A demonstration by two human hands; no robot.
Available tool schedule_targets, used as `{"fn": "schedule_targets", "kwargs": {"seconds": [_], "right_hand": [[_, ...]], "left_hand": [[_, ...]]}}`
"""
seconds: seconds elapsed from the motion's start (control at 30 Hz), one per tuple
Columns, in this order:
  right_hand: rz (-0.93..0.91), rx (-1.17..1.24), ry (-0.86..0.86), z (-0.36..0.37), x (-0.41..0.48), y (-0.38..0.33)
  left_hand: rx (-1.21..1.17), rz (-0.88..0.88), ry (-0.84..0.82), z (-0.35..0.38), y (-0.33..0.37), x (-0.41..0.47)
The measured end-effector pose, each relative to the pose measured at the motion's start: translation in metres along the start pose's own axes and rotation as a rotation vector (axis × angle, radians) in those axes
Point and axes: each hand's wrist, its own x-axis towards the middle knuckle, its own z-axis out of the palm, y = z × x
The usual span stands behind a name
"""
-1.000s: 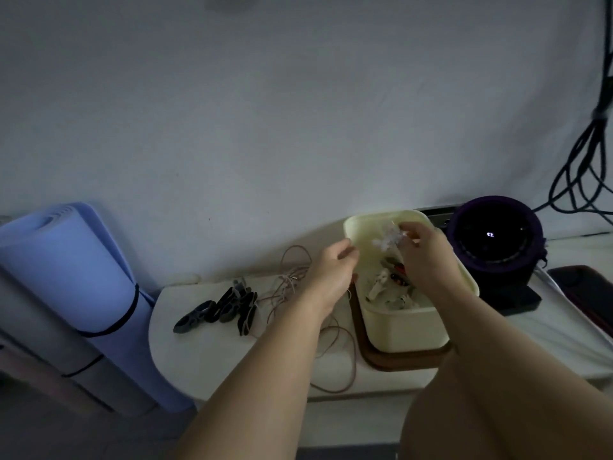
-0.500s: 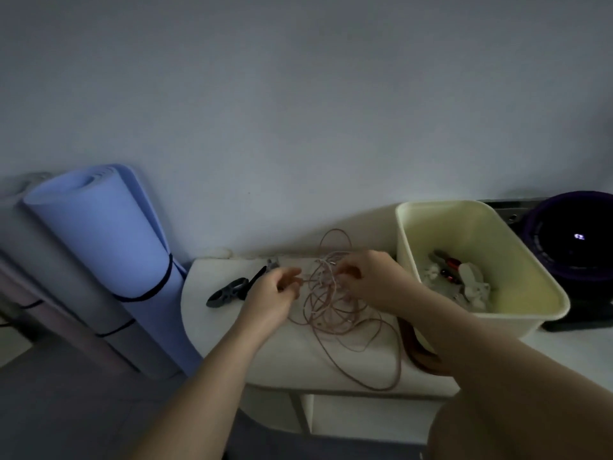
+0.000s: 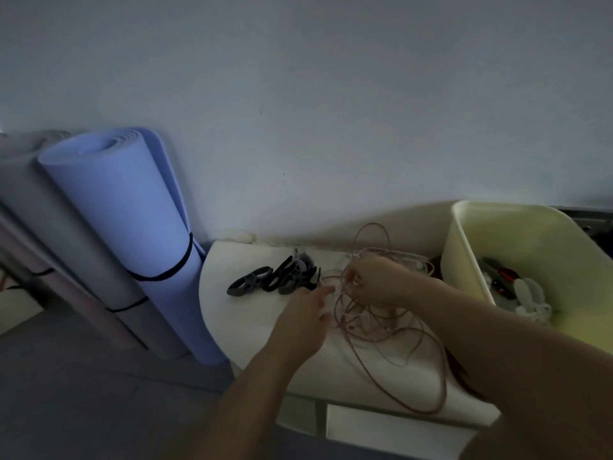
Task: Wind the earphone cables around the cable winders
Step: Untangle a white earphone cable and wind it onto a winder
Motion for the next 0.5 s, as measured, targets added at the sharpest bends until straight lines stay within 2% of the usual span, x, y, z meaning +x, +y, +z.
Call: {"fn": "schedule_targets", "kwargs": {"seconds": [0.1, 0.17, 0.23, 0.3, 0.4, 0.5], "right_hand": [[-0.032, -0.064, -0.149, -0.003, 0.003, 0.009], [-0.038, -0.046, -0.187, -0.008, 0.003, 0.018], [-0.001, 0.038, -0.158, -0.012, 0.001, 0.025], [0.046, 0.108, -0.050, -0.016, 0.001, 0.029], [0.138, 0.062, 0.088, -0.019, 0.001, 0.030], [0.216, 0.015, -0.013, -0.014, 0.003, 0.031]], "left_hand": [[0.077, -0.020, -0.069, 0.005, 0.001, 0.001], [0.091, -0.015, -0.083, 0.007, 0.002, 0.001], [0.106, -0.003, -0.085, 0.008, 0.004, 0.000], [0.110, 0.002, -0.079, 0.008, 0.007, 0.000], [0.115, 0.020, -0.045, 0.008, 0.012, -0.001], [0.124, 0.037, 0.002, 0.006, 0.012, -0.002]]}}
